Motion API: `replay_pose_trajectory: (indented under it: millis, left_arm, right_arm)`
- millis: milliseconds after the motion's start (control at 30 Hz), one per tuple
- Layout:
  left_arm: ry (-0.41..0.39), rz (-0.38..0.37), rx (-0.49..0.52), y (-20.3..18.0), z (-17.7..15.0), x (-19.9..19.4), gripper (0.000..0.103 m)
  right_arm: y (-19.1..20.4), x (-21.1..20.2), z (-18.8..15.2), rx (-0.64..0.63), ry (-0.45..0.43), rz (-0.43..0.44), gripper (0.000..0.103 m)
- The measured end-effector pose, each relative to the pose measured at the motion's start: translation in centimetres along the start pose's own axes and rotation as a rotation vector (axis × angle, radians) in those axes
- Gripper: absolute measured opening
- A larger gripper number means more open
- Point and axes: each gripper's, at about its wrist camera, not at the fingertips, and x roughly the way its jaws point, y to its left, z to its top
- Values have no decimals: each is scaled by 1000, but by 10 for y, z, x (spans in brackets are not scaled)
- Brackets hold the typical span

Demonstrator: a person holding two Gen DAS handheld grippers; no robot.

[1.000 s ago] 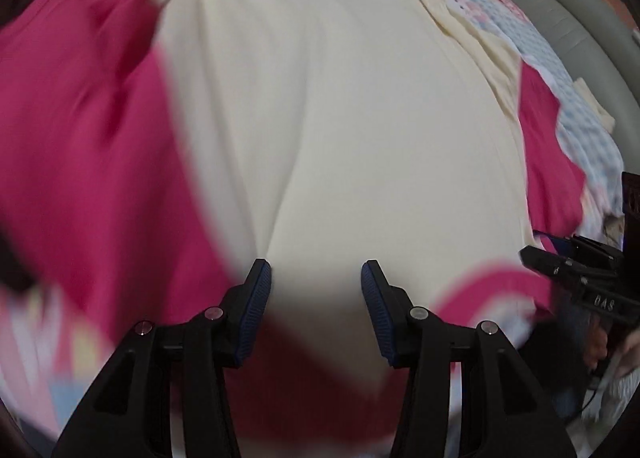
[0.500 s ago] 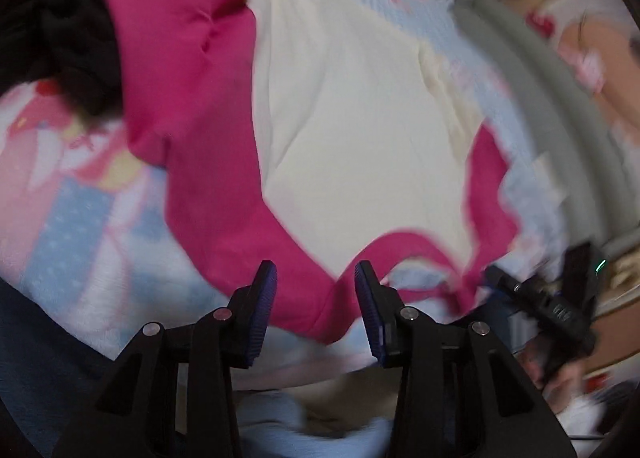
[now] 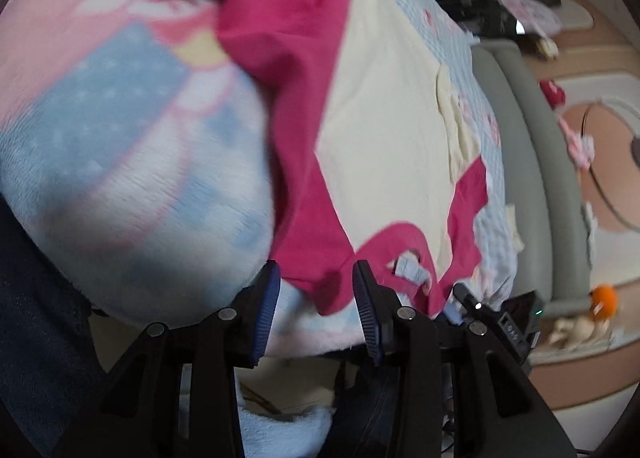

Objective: Fold clothes
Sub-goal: 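Grasp the pink hem with the left gripper while the right gripper grasps the pink edge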

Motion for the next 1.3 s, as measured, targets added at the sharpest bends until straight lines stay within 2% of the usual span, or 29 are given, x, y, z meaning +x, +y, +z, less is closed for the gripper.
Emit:
replay_pose_trajectory:
  millis: [67, 133, 233, 300, 367, 467, 533, 600, 667, 733, 767, 867, 1033, 1100, 1133, 1167, 1200, 1267, 1300]
  left_arm:
    - [-39, -13, -24, 3, 1, -5, 40]
    - [-41, -2, -17, 0, 2, -1, 40]
    - [-40, 70, 20, -9, -3, 6, 40]
    - [-46, 92, 6, -11, -6, 6, 40]
    - [-100, 103, -18, -9, -6, -7, 39]
    - [-189, 102, 3, -11, 0, -25, 40]
    - [-168, 85, 10, -11, 7, -20, 41]
    - [-141, 103, 23, -12, 11, -5, 41]
    - [-137, 105, 44, -15, 14, 7, 38]
    - [-152, 118, 69, -21, 17, 4, 6]
    - [-173, 131, 91, -25, 18, -1, 4]
    - [-239, 171, 146, -37, 20, -22, 1]
    - [-241, 211, 115, -26, 26, -28, 1]
    - [-238, 223, 98, -21, 28, -29, 1]
    - [-236, 230, 90, -18, 29, -29, 2]
    - [-228, 205, 70, -14, 28, -28, 2]
    - [-214, 159, 44, -9, 25, -26, 4]
    - [-190, 72, 17, -3, 20, -25, 11]
    - [-173, 55, 15, -2, 18, -22, 22]
  right_arm:
    - [-11, 0, 7, 48, -8, -17, 53]
    - [-19, 0, 14, 87, -24, -30, 53]
    - [-23, 2, 18, 116, -44, -40, 55]
    - [-27, -3, 22, 119, -49, -52, 55]
    - [-33, -16, 29, 110, -55, -70, 55]
    - [-48, -34, 32, 121, -84, -73, 55]
    - [-54, -35, 36, 131, -74, -49, 57]
    - [-52, -27, 40, 106, -44, -6, 59]
    - [-47, -16, 39, 79, -34, 1, 60]
    - [-47, -15, 40, 74, -51, -8, 47]
    - [-50, -19, 40, 76, -62, -15, 27]
    - [-51, -39, 40, 37, -94, -40, 9]
    - [-23, -59, 42, -109, -146, -161, 5]
    - [-27, -55, 43, -114, -153, -249, 3]
    - [-39, -53, 43, -79, -132, -258, 3]
    - [-51, -52, 42, -21, -103, -218, 3]
    - [-61, -57, 39, 56, -105, -140, 6]
    - [-64, -63, 34, 94, -108, -43, 9]
    - [-59, -60, 31, 83, -81, -9, 12]
